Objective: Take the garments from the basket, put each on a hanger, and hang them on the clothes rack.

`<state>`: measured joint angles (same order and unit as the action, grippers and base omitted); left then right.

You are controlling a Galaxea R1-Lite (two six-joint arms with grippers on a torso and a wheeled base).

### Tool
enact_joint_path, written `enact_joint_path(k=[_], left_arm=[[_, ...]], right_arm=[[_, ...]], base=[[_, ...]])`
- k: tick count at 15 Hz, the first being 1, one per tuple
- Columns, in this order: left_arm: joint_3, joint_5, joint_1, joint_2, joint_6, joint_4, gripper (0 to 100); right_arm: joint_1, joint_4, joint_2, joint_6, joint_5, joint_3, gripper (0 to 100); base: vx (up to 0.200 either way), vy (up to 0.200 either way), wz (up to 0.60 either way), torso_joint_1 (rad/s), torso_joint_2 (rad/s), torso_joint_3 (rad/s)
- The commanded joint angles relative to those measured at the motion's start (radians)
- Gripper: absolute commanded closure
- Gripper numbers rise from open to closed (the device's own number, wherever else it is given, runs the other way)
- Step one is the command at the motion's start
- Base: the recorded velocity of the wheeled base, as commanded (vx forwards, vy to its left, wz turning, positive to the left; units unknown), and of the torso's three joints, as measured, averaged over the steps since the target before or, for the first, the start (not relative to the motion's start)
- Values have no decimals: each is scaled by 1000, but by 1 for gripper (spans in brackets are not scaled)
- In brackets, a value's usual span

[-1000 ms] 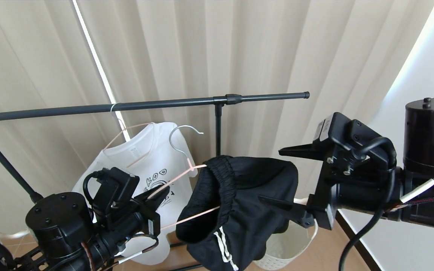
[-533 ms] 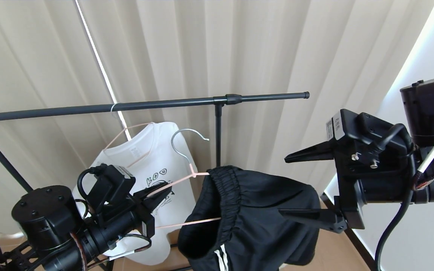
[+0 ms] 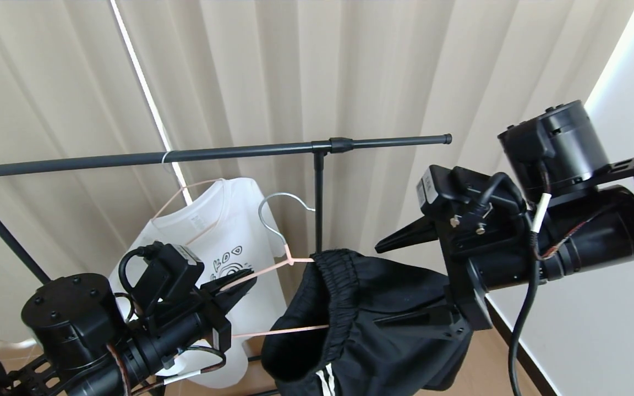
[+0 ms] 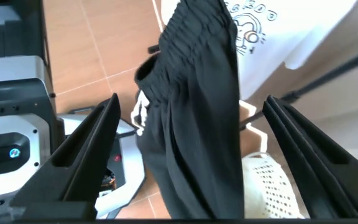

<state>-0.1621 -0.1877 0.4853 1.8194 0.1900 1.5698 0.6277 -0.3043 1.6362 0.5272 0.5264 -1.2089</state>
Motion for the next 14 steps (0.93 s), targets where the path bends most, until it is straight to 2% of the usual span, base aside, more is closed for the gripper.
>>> enact_joint_path(k=[1,10,14], left_arm=[[0,1,2,0,0,1,100],[3,4,16,-5,5,1,100],[3,5,18,-11,5,1,100]], right_arm=[[15,4,86,0,14,-35,0],[29,4,191,0,9,-144,0],[29,4,192,0,7,-153,0]], base=[[0,0,0,0,0,0],[0,0,0,0,0,0],[0,0,0,0,0,0]])
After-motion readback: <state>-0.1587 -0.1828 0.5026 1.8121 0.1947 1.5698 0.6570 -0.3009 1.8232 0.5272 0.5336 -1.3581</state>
